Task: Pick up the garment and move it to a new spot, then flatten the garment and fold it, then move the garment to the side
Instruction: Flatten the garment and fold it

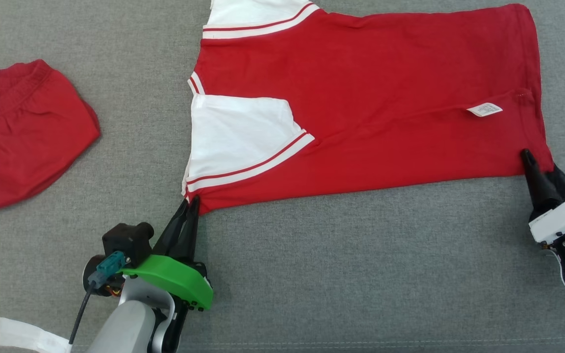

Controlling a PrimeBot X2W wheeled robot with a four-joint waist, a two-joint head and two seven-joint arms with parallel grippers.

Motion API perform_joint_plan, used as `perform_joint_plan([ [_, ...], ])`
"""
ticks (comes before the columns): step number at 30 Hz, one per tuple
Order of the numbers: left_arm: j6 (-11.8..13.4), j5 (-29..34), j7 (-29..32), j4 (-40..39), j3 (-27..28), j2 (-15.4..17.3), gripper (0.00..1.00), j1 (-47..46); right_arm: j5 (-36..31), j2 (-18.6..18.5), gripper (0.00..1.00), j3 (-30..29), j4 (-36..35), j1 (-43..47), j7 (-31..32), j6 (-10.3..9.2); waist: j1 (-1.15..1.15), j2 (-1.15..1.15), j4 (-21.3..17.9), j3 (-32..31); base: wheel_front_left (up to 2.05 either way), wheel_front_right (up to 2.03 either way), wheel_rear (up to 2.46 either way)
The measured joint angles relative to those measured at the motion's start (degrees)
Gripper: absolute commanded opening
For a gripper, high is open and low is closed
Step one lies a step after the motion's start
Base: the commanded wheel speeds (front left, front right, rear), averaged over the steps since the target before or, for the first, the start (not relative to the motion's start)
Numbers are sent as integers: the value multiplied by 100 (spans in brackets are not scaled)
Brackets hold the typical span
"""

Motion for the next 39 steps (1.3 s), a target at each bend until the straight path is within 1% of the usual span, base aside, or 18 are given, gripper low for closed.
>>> perform_joint_plan([
  [3, -15, 4, -26, -31, -20, 16, 0, -1, 158, -121, 0, 175, -34, 4, -23, 0, 0, 0, 19, -19, 0, 0, 0],
  [6, -19, 4, -45, -87, -38, 65, 0, 27, 209, -286, 0, 220, -130, 113, -67, 1, 0, 0, 9, -77, 0, 0, 0],
  [9, -9, 4, -47, -249, -47, 115, 0, 198, 208, -431, 0, 190, -271, 338, -85, 3, 0, 0, -27, -161, 0, 0, 0],
  [13, 44, -22, 71, -613, -87, 249, 0, 627, 88, -536, 0, -18, -544, 745, -91, 8, 0, 0, -117, -282, 0, 0, 0],
  [19, 267, -54, 408, -1322, -188, 460, 0, 1353, -62, -622, 0, -268, -783, 1399, -92, 8, 0, 0, -234, -438, 0, 0, 0],
  [25, 457, -57, 804, -1883, -283, 659, 0, 1818, -152, -658, 0, -465, -983, 1825, -92, 9, 0, 0, -271, -522, 0, 0, 0],
  [31, 591, -37, 1124, -2007, -369, 791, 0, 1911, -207, -651, 0, -436, -1026, 1964, -92, 8, 0, 0, -268, -602, 0, 0, 0],
  [32, 597, -1, 1190, -1989, -414, 815, 3, 1911, -207, -648, 11, -402, -1006, 1973, -92, 8, 0, 0, -267, -626, 0, 0, 0],
  [33, 615, 8, 1206, -1973, -443, 818, 40, 1911, -200, -653, 67, -344, -1000, 1989, -93, 8, 0, 0, -264, -652, 0, 0, 0],
  [34, 635, 11, 1246, -1970, -455, 817, 55, 1909, -194, -670, 100, -256, -1004, 2004, -92, 8, 0, 0, -260, -675, 0, 0, 0],
  [35, 654, 26, 1268, -1968, -466, 816, 100, 1908, -186, -683, 100, -179, -1000, 2022, -92, 7, 0, 0, -255, -704, 0, 0, 0],
  [37, 728, 51, 1277, -2015, -459, 810, 100, 1908, -153, -769, 100, -132, -1009, 2075, -92, 5, 0, 0, -249, -766, 0, 0, 0],
  [38, 800, 49, 1294, -2119, -443, 798, 100, 1917, -192, -906, 100, -179, -1055, 2093, -92, 4, 0, 0, -250, -814, 0, 0, 0],
  [39, 822, 49, 1304, -2201, -424, 809, 100, 1933, -250, -955, 100, -258, -1114, 2097, -92, 4, 0, 0, -256, -835, 0, 0, 0],
])
